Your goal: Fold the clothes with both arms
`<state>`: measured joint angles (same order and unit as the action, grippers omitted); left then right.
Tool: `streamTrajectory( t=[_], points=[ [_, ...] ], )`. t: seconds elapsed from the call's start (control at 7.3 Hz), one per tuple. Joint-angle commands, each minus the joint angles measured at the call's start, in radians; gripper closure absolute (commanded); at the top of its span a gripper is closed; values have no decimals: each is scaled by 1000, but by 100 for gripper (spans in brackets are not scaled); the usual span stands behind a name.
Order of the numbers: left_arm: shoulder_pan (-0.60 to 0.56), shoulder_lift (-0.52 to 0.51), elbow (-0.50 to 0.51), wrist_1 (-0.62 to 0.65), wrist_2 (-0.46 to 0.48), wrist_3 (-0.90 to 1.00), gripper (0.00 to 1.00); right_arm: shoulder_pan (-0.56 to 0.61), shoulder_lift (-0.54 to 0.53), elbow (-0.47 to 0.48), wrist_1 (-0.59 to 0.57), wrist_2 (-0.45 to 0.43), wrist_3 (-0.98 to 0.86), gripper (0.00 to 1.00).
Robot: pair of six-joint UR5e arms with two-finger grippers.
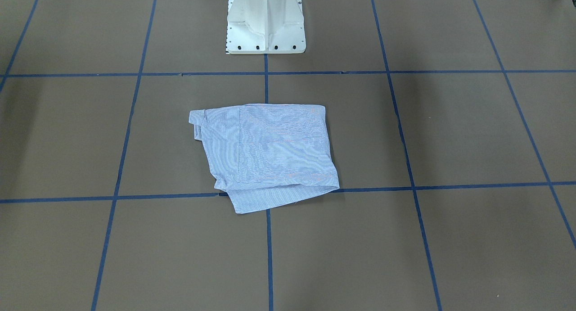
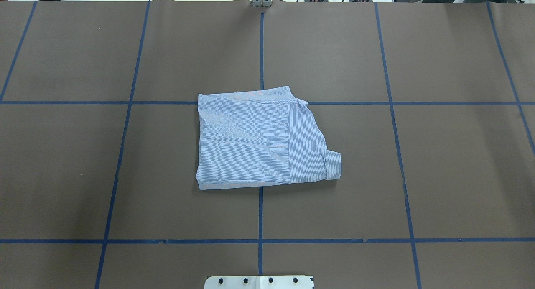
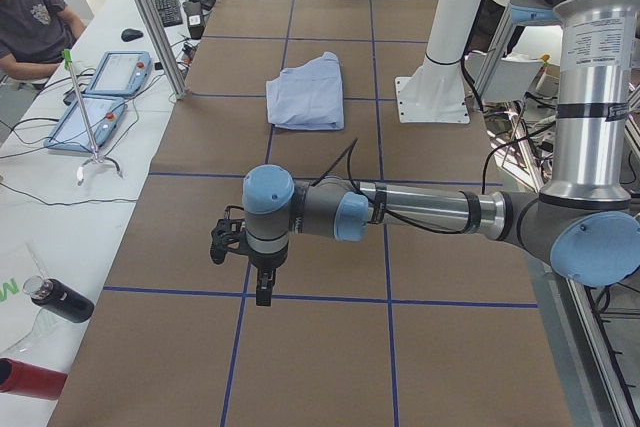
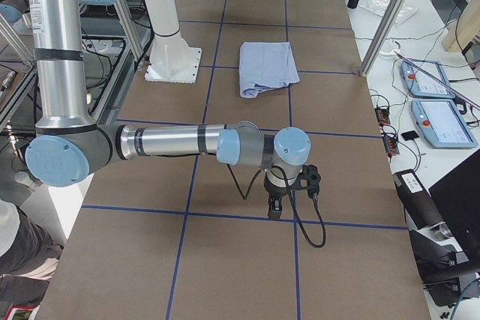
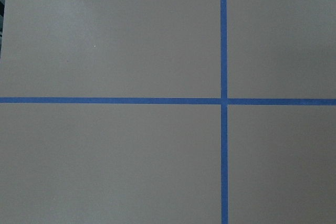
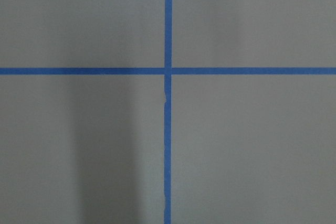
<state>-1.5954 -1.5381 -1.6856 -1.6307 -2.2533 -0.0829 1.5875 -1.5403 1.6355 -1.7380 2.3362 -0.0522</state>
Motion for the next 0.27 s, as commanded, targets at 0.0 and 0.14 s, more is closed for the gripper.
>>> streamTrajectory(
  t=[0.0,0.14],
  points=[
    [0,-1,0,0,-2,0,0,8,0,0,0,0,0,0],
    [0,-1,-2,2,-2,0,0,8,-1,0,0,2,0,0]
  ],
)
